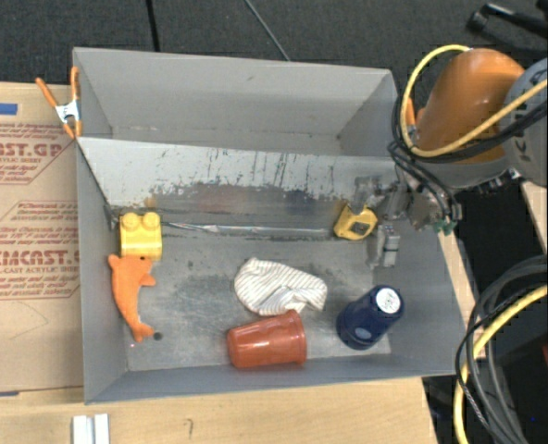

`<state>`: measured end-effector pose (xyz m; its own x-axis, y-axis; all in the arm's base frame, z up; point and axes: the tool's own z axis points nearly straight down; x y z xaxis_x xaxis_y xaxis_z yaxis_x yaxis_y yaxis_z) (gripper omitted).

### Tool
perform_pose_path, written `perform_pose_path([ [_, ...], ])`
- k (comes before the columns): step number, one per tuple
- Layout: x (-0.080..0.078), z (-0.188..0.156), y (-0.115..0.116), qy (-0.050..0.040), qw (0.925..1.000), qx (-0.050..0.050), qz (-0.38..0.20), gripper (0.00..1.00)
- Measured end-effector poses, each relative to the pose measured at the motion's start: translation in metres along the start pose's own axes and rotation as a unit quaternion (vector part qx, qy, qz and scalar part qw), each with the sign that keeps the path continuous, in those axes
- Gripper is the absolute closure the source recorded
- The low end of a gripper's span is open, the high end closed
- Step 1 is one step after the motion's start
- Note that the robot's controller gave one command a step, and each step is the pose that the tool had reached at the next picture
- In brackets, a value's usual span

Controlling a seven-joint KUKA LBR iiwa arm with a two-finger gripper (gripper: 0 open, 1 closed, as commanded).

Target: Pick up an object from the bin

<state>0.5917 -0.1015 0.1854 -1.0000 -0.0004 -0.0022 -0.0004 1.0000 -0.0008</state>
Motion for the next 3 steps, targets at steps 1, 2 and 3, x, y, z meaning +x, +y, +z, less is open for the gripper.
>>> perform_pose_path([
  [1,0.001,0.034,0.019,-0.0034,0.9996,0.001,-0.029,0.00],
  [2,0.019,0.067,0.064,0.0004,1.0000,-0.001,-0.005,0.00],
  [3,0.016,0.088,0.087,0.0008,0.9999,-0.002,-0.010,0.00],
])
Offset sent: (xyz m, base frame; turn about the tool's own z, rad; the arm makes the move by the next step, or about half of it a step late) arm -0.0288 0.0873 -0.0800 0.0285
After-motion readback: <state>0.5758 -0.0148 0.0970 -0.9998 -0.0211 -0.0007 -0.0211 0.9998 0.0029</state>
